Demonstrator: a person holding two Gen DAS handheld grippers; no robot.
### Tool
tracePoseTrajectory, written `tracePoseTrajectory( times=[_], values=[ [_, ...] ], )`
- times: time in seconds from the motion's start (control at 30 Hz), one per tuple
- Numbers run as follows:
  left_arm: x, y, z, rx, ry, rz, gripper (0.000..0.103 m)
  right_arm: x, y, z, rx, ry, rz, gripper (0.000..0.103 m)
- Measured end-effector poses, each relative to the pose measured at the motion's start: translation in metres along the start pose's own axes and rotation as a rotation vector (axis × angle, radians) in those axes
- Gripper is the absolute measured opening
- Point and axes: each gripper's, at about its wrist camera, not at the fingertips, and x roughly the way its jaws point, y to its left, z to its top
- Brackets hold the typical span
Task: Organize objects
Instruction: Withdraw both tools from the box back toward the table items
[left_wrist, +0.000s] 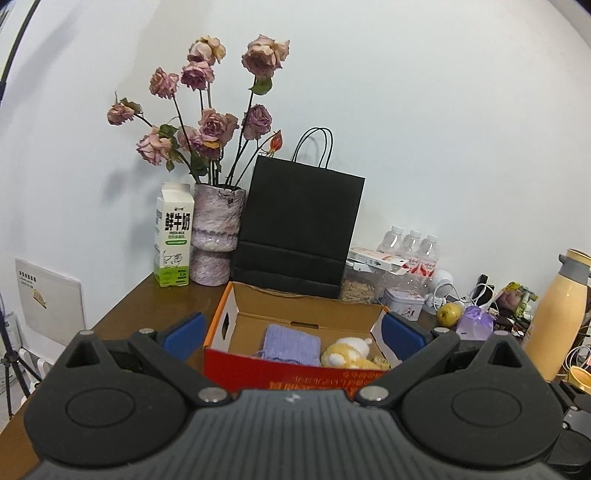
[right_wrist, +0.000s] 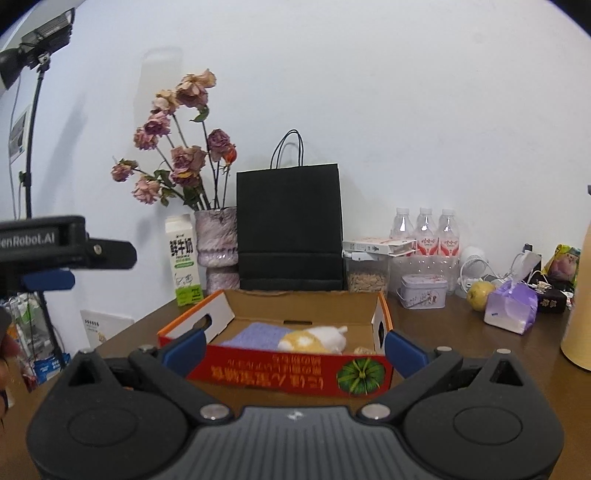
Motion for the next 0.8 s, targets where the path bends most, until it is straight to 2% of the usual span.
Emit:
tracePoseTrajectory(
  times=[0.4, 0.63, 0.8],
  values=[
    [-0.066, 0.006, -0.022, 0.017, 0.004, 0.026, 0.103, -0.068, 0.001, -0.033, -0.006, 0.031, 0.032, 0.103],
    [-0.099, 0.018, -0.043, 0.033, 0.023, 0.049, 0.103, -0.091, 0.005, -0.050, -0.013, 0.061, 0.068, 0.103],
    [-0.114, 0.033, -0.066, 0.046, 0.067, 0.072, 0.103, -0.100, 0.014, -0.062, -0.034, 0.090, 0.090, 0.103]
  ],
)
